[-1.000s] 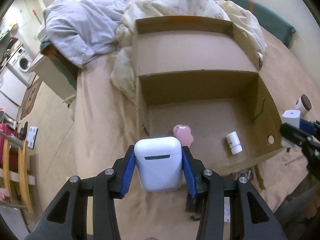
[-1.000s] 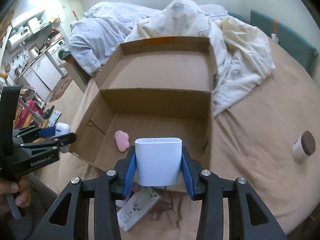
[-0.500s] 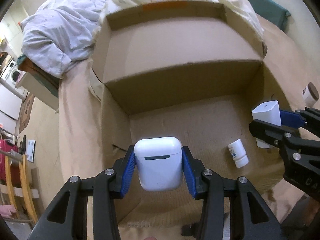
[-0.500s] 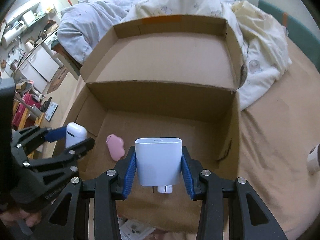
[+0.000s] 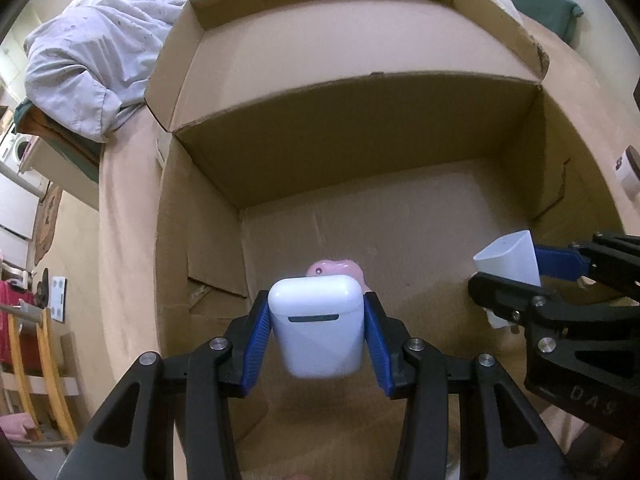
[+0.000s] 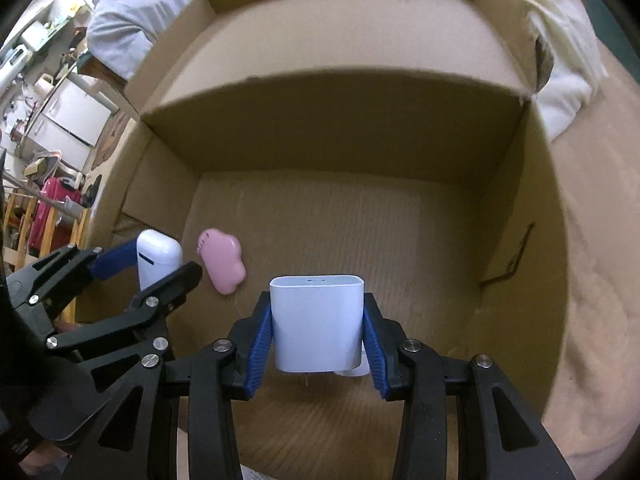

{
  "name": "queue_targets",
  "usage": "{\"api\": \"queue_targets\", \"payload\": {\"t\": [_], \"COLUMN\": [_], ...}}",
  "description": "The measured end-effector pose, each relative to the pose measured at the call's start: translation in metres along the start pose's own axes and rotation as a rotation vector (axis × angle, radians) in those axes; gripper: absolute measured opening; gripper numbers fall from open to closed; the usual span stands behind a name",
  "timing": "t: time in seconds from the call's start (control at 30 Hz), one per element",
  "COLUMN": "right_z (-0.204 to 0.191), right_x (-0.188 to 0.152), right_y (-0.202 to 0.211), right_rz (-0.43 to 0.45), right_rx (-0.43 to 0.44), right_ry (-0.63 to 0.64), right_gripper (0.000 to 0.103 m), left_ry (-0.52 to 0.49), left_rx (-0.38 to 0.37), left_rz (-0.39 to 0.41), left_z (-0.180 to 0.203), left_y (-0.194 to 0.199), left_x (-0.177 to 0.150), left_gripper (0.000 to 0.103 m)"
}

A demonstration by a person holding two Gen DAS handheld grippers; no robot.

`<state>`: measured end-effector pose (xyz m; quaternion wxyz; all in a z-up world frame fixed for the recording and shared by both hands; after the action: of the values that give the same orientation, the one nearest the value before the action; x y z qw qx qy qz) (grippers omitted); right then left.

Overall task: Organize rigid objects
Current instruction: 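Carry the earbud case and plug into the box and release both, then withdraw both open tools from the box toward the remaining items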

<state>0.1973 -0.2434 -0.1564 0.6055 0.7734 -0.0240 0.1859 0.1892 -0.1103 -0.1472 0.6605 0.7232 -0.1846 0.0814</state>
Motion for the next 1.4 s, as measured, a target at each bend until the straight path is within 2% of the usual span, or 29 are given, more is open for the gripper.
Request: {"api": "queue_targets", "payload": {"t": [0.1,0.23,0.4,0.47,0.6,0.7,0.77,0.8,0.83,0.87,1.0,1.13,1.33,1.4], "right_z": [0.0,-0.002,-0.001,0.0,-0.001,-0.001,-0.001,0.001,0.0,0.0,-0.002,-0.001,0.0,-0.001], "right_x": [-0.001,-0.005,-0.004,-0.003,0.003,0.007,0.007,0.007,0.007,0.008,0.009,0.01,0.003,-0.001], "right_y": [-0.006,-0.011,-0.01,-0.007,0.005,0.013,0.016,0.019,0.021,0.023,0.031,0.041,0.062,0.069], "right_rz": [-0.027,-0.053,-0.047,-0.037,0.022,0.053,0.06,0.065,0.071,0.079,0.099,0.119,0.162,0.172], "right_rx": [0.003,0.013,0.035,0.044,0.072,0.082,0.085,0.081,0.076,0.067,0.047,0.027,0.002,-0.005], "right_ry": [-0.004,-0.011,-0.025,-0.032,-0.038,-0.044,-0.049,-0.051,-0.05,-0.047,-0.043,-0.043,-0.033,-0.024], "right_gripper": [0.044,0.044,0.045,0.048,0.067,0.07,0.078,0.087,0.098,0.102,0.103,0.103,0.103,0.103], "left_ry": [-0.012,-0.01,-0.001,0.002,0.013,0.027,0.034,0.034,0.036,0.042,0.049,0.059,0.111,0.132], "left_rx": [0.01,0.018,0.018,0.015,0.005,-0.01,-0.023,-0.03,-0.036,-0.046,-0.088,-0.091,-0.116,-0.129], "left_rz": [0.009,0.002,0.005,0.009,0.021,0.026,0.032,0.035,0.038,0.042,0.032,0.068,0.084,0.064], "left_z": [0.003,0.003,0.001,0.0,-0.001,-0.002,-0.002,-0.002,-0.002,-0.003,-0.002,-0.006,-0.019,-0.022], "left_y": [0.0,-0.004,-0.002,0.0,0.008,0.014,0.019,0.022,0.024,0.027,0.033,0.044,0.057,0.058], "left_x": [0.001,0.0,0.002,0.002,0.002,0.002,0.001,0.0,0.0,0.0,-0.001,0.0,-0.004,-0.008], "left_gripper": [0.039,0.029,0.029,0.029,0.031,0.044,0.051,0.056,0.069,0.078,0.086,0.091,0.093,0.093]}}
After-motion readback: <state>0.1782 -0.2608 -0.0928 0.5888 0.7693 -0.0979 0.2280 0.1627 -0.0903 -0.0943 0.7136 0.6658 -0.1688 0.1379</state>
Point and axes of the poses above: each gripper's, at about its wrist camera, not at the fingertips, and y roughly against the way its jaws point, z to its right, x to its top, the point moved 3 cm from there along -y, roughly the way its jaws point, and after that the axes turned 9 degrees about y, right-handed, at the moved point
